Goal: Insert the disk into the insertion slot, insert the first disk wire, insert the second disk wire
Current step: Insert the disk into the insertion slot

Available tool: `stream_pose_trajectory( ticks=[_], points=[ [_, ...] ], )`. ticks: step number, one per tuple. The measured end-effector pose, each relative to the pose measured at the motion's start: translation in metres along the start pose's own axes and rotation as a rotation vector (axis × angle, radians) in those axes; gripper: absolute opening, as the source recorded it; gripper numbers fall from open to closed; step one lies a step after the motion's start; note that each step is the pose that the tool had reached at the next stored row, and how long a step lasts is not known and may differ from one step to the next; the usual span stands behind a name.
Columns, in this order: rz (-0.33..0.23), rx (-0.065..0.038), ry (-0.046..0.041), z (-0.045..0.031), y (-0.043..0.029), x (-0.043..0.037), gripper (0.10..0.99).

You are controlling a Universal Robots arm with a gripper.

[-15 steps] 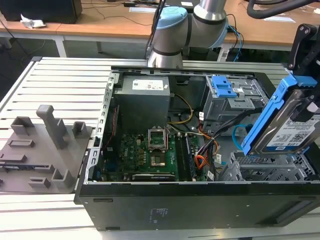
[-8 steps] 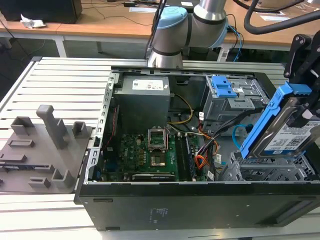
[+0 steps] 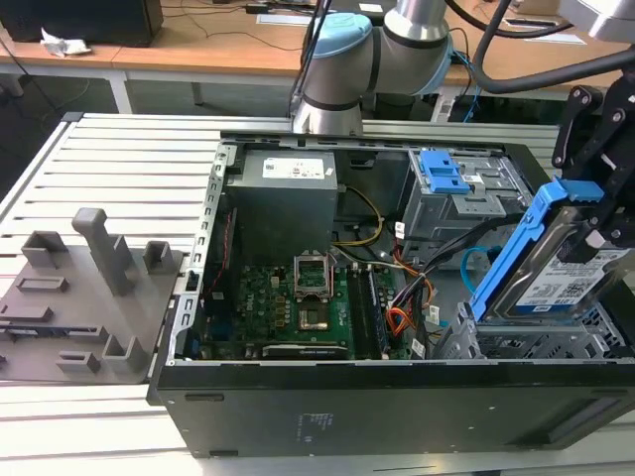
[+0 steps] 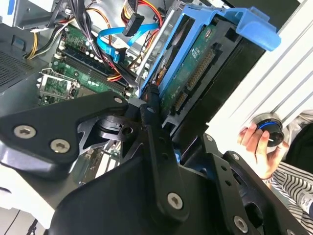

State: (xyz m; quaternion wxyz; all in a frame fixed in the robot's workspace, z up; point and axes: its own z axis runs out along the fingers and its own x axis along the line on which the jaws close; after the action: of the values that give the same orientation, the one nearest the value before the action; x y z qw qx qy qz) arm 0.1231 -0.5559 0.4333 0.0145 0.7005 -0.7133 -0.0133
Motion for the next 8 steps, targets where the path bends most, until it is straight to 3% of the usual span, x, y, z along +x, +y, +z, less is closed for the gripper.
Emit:
stream_pose_trajectory(
  ticks=[8],
  points=[
    [0.0,0.0,0.0,0.0193,-0.0007,-0.0001,0.361]
  ],
)
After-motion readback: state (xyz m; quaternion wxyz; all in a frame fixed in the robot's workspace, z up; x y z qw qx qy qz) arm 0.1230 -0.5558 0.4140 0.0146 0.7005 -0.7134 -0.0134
